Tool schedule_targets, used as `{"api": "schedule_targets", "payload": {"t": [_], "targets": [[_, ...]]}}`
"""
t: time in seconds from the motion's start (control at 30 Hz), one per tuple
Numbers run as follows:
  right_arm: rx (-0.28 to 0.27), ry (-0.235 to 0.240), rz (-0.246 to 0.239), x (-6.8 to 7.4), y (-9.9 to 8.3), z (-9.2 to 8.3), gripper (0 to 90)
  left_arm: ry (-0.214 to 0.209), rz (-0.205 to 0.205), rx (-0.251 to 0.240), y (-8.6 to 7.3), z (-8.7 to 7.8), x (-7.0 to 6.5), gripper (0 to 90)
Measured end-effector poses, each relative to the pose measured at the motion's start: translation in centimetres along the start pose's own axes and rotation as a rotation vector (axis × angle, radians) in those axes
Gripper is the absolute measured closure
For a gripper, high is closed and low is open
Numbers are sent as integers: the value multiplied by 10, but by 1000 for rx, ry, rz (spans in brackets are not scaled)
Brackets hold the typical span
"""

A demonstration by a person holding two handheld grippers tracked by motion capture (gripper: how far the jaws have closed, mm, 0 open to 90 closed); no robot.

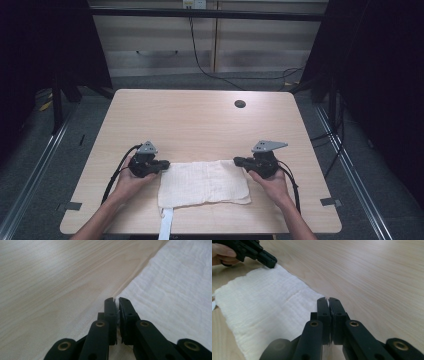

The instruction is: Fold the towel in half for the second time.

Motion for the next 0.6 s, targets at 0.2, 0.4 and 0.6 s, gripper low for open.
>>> {"api": "schedule_targets", "payload": {"t": [0.2,0.4,0.6], "targets": [[-15,25,-28,14,2,-7,881,13,6,2,-1,-1,-1,855],[-12,46,-55,27,0,-13,881,31,11,3,-1,-1,-3,855],[-5,61,-84,40,-4,-20,881,69,31,3,-1,-1,-7,855]]}}
Point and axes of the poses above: each handheld gripper's, and its own axes: z roughly forward along the jaws, y roughly out of its top, x roughly to its left, the point moved 3 cm from there along z, roughly forward along the jaws, and after that the axes turned 1 degree about -x, right-handed, at the moved point
